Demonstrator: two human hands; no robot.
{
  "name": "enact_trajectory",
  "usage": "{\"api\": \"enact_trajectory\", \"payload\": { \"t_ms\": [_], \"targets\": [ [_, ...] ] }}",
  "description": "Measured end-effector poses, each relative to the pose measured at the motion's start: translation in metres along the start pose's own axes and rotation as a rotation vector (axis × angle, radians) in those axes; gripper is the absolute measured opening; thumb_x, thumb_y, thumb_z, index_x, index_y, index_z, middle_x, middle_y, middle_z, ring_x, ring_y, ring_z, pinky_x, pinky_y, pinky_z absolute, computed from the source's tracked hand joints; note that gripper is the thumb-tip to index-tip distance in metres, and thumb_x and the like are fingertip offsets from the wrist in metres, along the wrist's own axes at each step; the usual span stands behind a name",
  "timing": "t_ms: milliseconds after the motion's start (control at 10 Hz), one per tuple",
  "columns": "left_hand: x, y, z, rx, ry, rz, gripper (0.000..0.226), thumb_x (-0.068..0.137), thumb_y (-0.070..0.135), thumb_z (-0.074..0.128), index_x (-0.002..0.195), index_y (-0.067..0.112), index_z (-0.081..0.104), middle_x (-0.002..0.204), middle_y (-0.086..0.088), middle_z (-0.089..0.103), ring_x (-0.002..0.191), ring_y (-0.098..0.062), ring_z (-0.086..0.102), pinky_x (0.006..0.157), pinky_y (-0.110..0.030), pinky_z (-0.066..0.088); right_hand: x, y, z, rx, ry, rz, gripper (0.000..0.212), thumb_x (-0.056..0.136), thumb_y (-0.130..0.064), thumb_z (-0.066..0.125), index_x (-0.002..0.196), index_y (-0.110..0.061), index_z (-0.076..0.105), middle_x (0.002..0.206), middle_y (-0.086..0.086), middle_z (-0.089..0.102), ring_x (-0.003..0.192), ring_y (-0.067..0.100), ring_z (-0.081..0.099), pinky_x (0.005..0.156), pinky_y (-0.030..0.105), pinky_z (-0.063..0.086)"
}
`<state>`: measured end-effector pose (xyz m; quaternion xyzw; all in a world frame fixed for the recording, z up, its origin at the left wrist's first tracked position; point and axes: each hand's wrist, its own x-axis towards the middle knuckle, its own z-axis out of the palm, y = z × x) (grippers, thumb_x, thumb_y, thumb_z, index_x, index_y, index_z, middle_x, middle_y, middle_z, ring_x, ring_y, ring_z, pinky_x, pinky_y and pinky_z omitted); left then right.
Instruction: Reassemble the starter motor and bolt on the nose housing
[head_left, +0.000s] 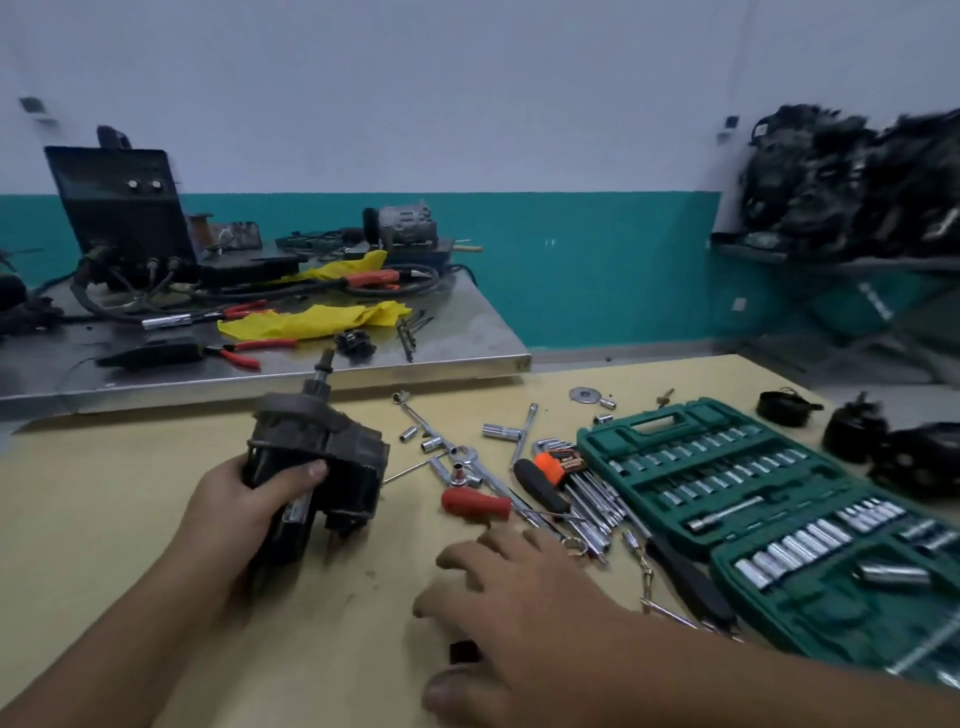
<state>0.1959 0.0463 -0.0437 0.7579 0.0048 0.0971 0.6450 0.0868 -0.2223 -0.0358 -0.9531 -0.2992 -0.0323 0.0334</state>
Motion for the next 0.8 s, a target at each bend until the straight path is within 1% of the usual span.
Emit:
{"api": "enact_trajectory", "payload": {
  "t_ms": [100, 200, 300, 400, 500, 600, 700, 800],
  "targets": [
    [-0.01, 0.007, 0.006, 0.043, 0.006, -0.033, 0.055, 0.055, 0.057, 0.087, 0.094, 0.022, 0.073, 0.079, 0.004, 0.078, 0.08, -0.033, 0.074, 0.063, -0.039, 0.053, 0.001, 0.0, 0.009, -0.113, 0.056, 0.012, 0.037, 0.103, -0.052, 0.039, 0.129, -0.031, 0.056, 0.132, 0.002, 0.053, 0.119, 0.031, 0.046, 0.098, 0.05, 0.036],
    [-0.023, 0.007, -0.002, 0.034, -0.059, -0.125, 0.064, 0.052, 0.066, 0.081, 0.092, 0.016, 0.078, 0.084, -0.01, 0.08, 0.077, -0.036, 0.077, 0.068, -0.044, 0.058, -0.001, 0.009, 0.012, -0.14, 0.129, 0.025, 0.029, 0.106, -0.041, 0.038, 0.121, -0.027, 0.059, 0.12, 0.002, 0.057, 0.111, 0.03, 0.049, 0.088, 0.044, 0.036],
    [-0.04, 0.011, -0.014, 0.089, -0.12, -0.166, 0.056, 0.053, 0.069, 0.081, 0.086, 0.024, 0.081, 0.084, -0.014, 0.079, 0.074, -0.034, 0.078, 0.07, -0.045, 0.06, -0.003, 0.015, 0.015, -0.134, 0.149, 0.016, 0.029, 0.106, -0.041, 0.037, 0.118, -0.027, 0.06, 0.117, -0.001, 0.058, 0.11, 0.028, 0.05, 0.083, 0.041, 0.032],
    [-0.049, 0.014, -0.018, 0.227, -0.053, -0.154, 0.065, 0.056, 0.069, 0.086, 0.083, 0.01, 0.078, 0.077, -0.009, 0.079, 0.066, -0.026, 0.077, 0.07, -0.043, 0.059, -0.006, 0.015, 0.017, -0.027, 0.189, 0.031, 0.032, 0.103, -0.051, 0.04, 0.118, -0.031, 0.06, 0.116, -0.005, 0.058, 0.111, 0.022, 0.049, 0.082, 0.036, 0.03],
    [-0.055, 0.018, -0.021, 0.398, 0.024, -0.144, 0.069, 0.062, 0.076, 0.079, 0.08, 0.01, 0.076, 0.068, -0.004, 0.077, 0.061, -0.021, 0.075, 0.063, -0.036, 0.057, -0.011, 0.018, 0.012, 0.106, 0.195, 0.085, 0.035, 0.099, -0.059, 0.043, 0.12, -0.034, 0.058, 0.116, -0.011, 0.056, 0.115, 0.015, 0.049, 0.091, 0.036, 0.038],
    [-0.06, 0.021, -0.025, 0.611, 0.054, -0.115, 0.082, 0.062, 0.088, 0.066, 0.077, 0.008, 0.073, 0.066, -0.005, 0.075, 0.064, -0.022, 0.073, 0.058, -0.032, 0.049, -0.016, 0.022, -0.001, 0.185, 0.249, 0.128, 0.034, 0.097, -0.058, 0.051, 0.12, -0.035, 0.061, 0.116, -0.017, 0.055, 0.116, 0.009, 0.047, 0.099, 0.034, 0.04],
    [-0.065, 0.028, -0.029, 0.686, 0.029, -0.111, 0.082, 0.055, 0.092, 0.06, 0.078, 0.014, 0.073, 0.071, -0.003, 0.075, 0.071, -0.023, 0.072, 0.062, -0.033, 0.05, -0.02, 0.026, -0.024, 0.313, 0.387, 0.141, 0.029, 0.095, -0.053, 0.06, 0.118, -0.037, 0.066, 0.103, -0.027, 0.054, 0.104, -0.004, 0.049, 0.09, 0.022, 0.04],
    [-0.079, 0.035, -0.034, 0.786, 0.224, 0.075, 0.064, 0.063, 0.089, 0.062, 0.091, 0.032, 0.068, 0.087, 0.014, 0.071, 0.077, -0.006, 0.065, 0.068, -0.034, 0.053, -0.034, 0.025, -0.056, 0.469, 0.711, 0.046, 0.025, 0.093, -0.05, 0.063, 0.11, -0.034, 0.072, 0.095, -0.031, 0.063, 0.098, -0.009, 0.059, 0.078, 0.009, 0.042]
  ]
}}
